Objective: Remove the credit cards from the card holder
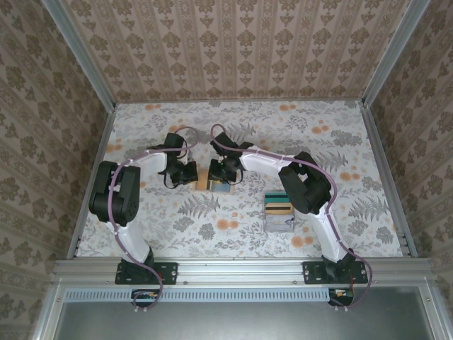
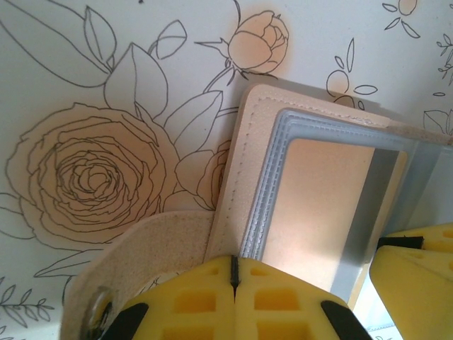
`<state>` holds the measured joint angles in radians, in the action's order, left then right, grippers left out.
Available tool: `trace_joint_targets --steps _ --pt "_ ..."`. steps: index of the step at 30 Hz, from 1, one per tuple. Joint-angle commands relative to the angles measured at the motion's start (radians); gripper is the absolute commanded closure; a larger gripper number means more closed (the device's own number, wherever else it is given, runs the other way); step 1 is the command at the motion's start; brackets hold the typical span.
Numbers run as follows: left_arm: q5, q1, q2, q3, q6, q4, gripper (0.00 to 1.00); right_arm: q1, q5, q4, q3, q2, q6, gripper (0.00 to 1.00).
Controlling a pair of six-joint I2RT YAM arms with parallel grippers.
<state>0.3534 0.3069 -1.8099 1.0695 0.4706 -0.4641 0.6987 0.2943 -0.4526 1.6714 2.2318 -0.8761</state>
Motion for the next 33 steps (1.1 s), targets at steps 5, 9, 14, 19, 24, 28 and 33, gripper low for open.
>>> trace_joint_targets --steps 5,9,14,19,24,28,33 --pt "-0.016 0.014 -0.042 0.003 0.005 -0.043 1.00 -0.001 0.004 -0.027 0.000 -0.033 -0.037 0.80" --pt "-0.019 0.019 -0.044 0.004 0.005 -0.048 1.00 -0.001 0.025 -0.006 -0.018 -0.018 -0.052 0.80" --pt "-0.018 0.026 -0.048 0.004 0.008 -0.049 1.00 -0.002 0.052 0.015 -0.025 -0.001 -0.065 0.80" --pt "-0.017 0.035 -0.046 0.004 0.013 -0.047 1.00 -0.001 0.082 0.044 -0.025 0.009 -0.076 0.82" --pt "-0.021 0.038 -0.042 0.000 0.017 -0.047 1.00 -0.002 0.086 0.053 -0.033 0.004 -0.079 0.91" --pt "-0.031 0.038 -0.039 -0.003 0.018 -0.051 1.00 -0.005 0.074 0.064 -0.058 -0.015 -0.083 1.00" --pt "-0.052 0.028 -0.039 -0.004 0.019 -0.062 1.00 -0.020 0.047 0.078 -0.113 -0.057 -0.084 1.00"
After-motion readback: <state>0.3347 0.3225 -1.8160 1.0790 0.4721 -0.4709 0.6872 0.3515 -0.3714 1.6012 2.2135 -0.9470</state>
